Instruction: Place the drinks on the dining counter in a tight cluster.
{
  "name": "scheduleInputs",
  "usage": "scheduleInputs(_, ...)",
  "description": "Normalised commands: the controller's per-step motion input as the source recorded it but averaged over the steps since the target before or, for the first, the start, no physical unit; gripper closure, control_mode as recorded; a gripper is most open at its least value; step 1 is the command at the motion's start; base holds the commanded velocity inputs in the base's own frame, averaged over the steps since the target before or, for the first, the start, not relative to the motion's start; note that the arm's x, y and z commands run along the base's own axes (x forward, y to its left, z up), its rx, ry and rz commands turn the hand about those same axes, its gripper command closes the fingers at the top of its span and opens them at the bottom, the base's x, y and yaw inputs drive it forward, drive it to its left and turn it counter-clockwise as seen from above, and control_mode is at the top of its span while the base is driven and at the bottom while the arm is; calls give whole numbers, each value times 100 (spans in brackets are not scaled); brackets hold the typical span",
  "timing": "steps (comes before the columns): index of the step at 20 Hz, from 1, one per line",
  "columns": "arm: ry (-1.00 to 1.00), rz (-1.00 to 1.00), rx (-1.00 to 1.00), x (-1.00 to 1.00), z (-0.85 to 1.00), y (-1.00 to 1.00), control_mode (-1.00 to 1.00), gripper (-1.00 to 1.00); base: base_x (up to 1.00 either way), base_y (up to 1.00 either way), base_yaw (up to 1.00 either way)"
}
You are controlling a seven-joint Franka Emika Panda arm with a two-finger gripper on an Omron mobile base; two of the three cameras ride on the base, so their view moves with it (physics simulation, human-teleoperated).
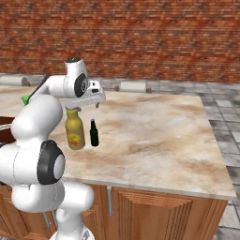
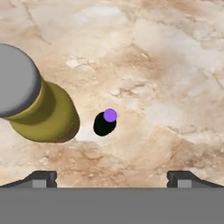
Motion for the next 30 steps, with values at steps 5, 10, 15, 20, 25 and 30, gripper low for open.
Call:
scheduleInputs(5,-5,-22,8,-40,10,-13,-100,-100,0,0,0)
scheduleInputs(10,-18,-10,15,-91,12,-10,-100,-100,0,0,0)
scheduleInputs(15,-21,-7,15,-100,0,-19,-100,-100,0,0,0)
scheduleInputs(20,-12,-6,8,-87,13,-12,-100,-100,0,0,0)
scheduleInputs(25,0,-1,1,-3,36,0,-100,-100,0,0,0)
scheduleInputs(30,0,0,-1,0,27,0,-100,-100,0,0,0)
